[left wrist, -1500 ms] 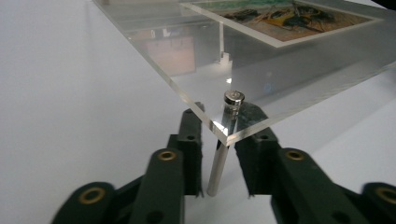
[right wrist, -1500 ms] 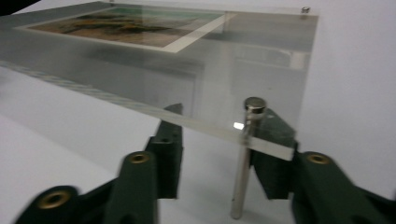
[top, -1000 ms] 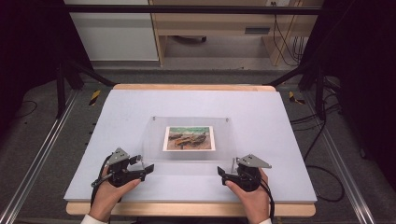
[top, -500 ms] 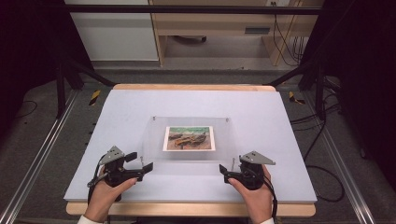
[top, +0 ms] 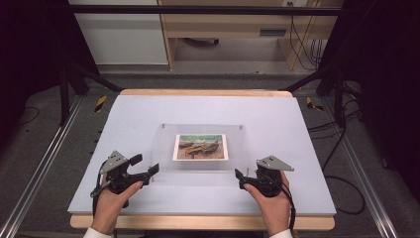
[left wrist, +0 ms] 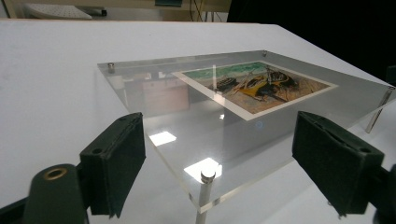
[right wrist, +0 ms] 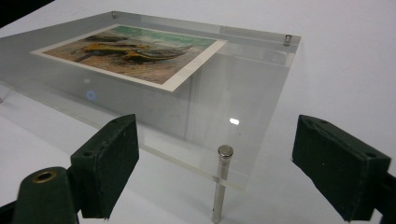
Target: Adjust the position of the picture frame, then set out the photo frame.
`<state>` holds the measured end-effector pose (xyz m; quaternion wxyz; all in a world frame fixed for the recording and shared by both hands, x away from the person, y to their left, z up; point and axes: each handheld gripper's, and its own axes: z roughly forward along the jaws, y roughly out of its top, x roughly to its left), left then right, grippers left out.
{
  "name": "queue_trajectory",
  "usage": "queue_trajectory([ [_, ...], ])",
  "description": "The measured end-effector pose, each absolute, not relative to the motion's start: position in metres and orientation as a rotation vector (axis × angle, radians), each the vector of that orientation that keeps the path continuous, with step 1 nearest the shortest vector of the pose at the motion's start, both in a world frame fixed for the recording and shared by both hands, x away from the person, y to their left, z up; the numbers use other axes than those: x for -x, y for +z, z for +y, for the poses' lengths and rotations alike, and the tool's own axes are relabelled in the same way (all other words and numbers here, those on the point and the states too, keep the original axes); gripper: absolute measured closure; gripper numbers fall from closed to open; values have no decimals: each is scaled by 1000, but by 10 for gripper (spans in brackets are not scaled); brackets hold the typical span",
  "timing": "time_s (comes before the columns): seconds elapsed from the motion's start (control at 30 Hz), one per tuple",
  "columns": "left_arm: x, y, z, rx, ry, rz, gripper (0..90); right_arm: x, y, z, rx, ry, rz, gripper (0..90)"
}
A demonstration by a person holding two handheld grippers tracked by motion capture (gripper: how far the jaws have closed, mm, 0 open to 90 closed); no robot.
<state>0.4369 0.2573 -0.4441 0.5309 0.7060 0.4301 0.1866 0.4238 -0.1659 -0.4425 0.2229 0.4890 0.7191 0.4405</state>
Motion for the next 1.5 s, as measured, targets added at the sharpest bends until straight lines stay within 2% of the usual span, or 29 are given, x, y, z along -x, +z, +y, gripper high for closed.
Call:
queue_trajectory([
  [0.17,-441,-442,256,-1682,451,1046,191,-424,-439,-165,-1356,1234,1990,147],
  [0.27,-451,-436,256,-1701,431,1064,185,-428,-432,-165,-1331,1252,1981,111],
  [0.43,-472,-430,257,-1722,349,1086,158,-444,-424,-169,-1328,1266,2001,85],
  [0.53,-482,-432,255,-1735,346,1094,146,-464,-423,-174,-1306,1249,2073,111],
  [0.77,-475,-441,255,-1729,335,1121,144,-466,-433,-182,-1345,1306,2105,165],
  [1.13,-476,-453,250,-1769,316,1146,146,-471,-444,-180,-1398,1305,2158,173],
  [1.5,-478,-459,249,-1759,218,1178,141,-473,-450,-177,-1467,1345,2179,161],
])
